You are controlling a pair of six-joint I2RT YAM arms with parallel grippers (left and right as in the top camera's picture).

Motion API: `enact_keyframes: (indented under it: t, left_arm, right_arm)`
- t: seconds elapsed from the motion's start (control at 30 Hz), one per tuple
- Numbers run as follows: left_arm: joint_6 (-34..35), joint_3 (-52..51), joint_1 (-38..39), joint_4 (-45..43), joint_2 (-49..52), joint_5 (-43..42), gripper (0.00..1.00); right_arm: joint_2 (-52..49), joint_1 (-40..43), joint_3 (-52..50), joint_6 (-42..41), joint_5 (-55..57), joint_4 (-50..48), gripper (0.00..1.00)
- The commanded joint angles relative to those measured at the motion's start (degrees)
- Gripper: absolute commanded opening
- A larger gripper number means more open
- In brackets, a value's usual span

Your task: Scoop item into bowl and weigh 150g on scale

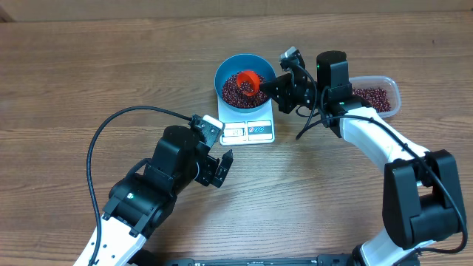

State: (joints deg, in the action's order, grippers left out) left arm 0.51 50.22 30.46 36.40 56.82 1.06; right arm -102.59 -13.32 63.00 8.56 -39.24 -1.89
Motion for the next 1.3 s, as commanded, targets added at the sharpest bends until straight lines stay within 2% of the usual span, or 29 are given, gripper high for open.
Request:
enact_keyframes:
  t: [0.0,0.1,0.27,0.73,0.87,1.27]
  left_arm:
    - [0.94,0.02,0.33,-0.2,0.09,-0.66,1.0]
    - [0.94,0.02,0.33,-0.17,0.09,-0.66,1.0]
    - [0.94,0.02,0.33,-0.17,0.09,-0.66,1.0]
    - [0.94,0.02,0.33,-0.17,0.09,-0.66,0.99]
    - [0.94,0.02,0.33,-0.17,0.09,-0.66,1.0]
    - [0.94,0.02,0.33,-0.17,0.09,-0.66,1.0]
  right_arm:
    - [2.08,-0.22,1.51,7.17,4.0,-0.17,0.04]
    - [2.08,-0.7,1.51,7.19,1.57,0.79,0.04]
    - [2.08,-2.34,1.51,11.23,4.09,1.7,0.04]
    - [2.08,-3.13,1.53,9.81,5.05,0.63,0.04]
    - [2.08,-3.13,1.53,9.64,6.14,-2.38,0.04]
    - [2.08,-3.69,1.53,8.79,5.9,-1.01,0.04]
